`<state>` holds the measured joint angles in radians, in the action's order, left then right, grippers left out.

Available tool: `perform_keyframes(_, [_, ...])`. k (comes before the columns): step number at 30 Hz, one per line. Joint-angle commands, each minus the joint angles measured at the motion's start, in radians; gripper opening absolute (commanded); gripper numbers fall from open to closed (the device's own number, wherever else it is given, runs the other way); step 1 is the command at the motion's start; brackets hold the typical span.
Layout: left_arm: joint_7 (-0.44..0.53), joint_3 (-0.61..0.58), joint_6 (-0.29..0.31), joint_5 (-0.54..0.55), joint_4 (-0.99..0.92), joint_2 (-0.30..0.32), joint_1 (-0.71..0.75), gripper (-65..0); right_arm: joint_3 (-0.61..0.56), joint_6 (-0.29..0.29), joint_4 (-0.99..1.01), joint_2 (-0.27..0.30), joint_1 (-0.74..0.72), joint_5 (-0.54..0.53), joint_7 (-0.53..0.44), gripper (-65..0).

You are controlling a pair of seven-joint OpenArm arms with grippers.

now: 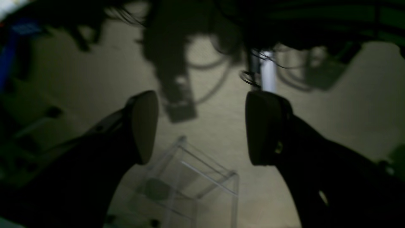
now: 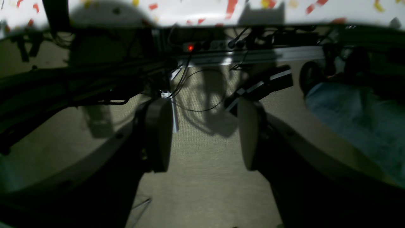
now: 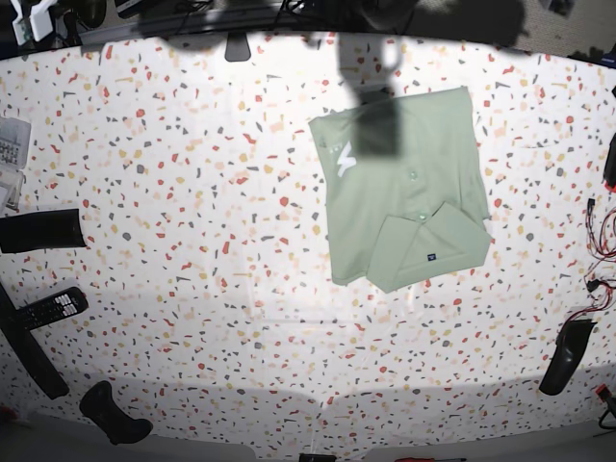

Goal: Fold the T-shirt properly

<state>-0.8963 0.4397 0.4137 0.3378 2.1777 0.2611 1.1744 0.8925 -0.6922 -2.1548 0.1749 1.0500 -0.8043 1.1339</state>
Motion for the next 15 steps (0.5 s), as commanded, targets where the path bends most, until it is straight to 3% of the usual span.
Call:
perform_keyframes(1, [0.012,0.005,0.013,0.013,-0.036,0.006,0.017,-25.7,-0.006,-0.006,0.016,0.008,0.014,0.011,-0.013,-33.6])
perform_keyframes(5, [0.16,0.005,0.063,0.011,-0.305,0.006,-0.033,-25.7,-0.095,-0.006,0.205,0.032,0.008,0.14,-0.164,-33.6])
perform_keyframes(8, [0.24,0.005,0.09,0.012,-0.542,0.006,-0.145,-25.7,-0.193,-0.006,0.433,0.105,-0.016,0.245,-0.295,-33.6])
perform_keyframes(12, [0.27,0.005,0.109,0.01,-0.864,0.009,-0.333,-25.7,-0.313,0.016,0.785,0.218,-0.121,0.338,-0.422,-33.6])
perform_keyframes(15, [0.285,0.005,0.177,0.0,-1.08,0.032,-0.463,-25.7,-0.384,0.015,1.043,0.295,-0.217,0.386,-0.563,-33.6])
